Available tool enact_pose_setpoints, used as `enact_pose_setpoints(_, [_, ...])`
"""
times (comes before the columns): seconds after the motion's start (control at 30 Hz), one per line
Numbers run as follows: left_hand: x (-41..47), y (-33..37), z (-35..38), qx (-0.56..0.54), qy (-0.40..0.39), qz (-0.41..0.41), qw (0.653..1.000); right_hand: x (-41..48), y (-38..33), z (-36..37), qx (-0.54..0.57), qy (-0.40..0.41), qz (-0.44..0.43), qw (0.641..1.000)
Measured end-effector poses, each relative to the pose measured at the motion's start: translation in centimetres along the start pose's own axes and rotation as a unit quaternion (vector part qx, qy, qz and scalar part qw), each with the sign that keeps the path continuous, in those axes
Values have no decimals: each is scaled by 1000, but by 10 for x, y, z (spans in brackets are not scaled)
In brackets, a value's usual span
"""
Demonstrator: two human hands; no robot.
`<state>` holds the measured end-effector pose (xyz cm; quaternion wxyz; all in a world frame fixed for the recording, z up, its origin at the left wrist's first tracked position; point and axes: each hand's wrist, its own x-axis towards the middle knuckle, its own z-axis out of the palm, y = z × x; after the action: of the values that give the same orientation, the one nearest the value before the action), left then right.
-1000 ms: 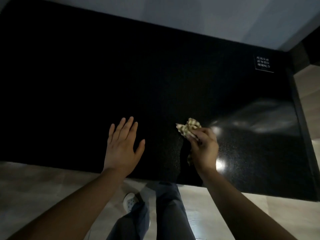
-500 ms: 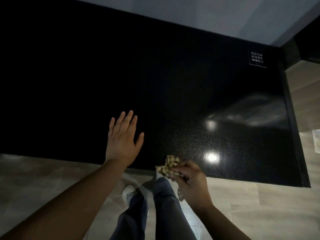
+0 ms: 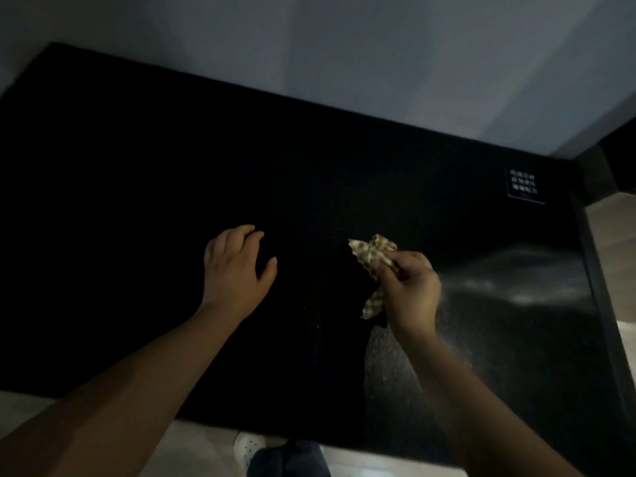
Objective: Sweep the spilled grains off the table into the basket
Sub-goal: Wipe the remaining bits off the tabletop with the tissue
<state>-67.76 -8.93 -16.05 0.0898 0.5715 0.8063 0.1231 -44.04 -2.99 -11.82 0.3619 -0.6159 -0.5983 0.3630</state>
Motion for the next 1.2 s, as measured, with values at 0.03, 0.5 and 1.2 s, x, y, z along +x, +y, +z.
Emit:
enact_pose_setpoints(0.03, [14,0,2,0,0,1,1000,16,-1,3,-12,-3,-11,1000])
enact_pose_setpoints(0.5, [58,0,12,-3,-8,-7,1000,220,-8,54,-98,55,-79,991])
enact_pose_setpoints(1.2, [62,-4,16,-36,-4,-5,999,283,20,88,-144,-28,-162,976])
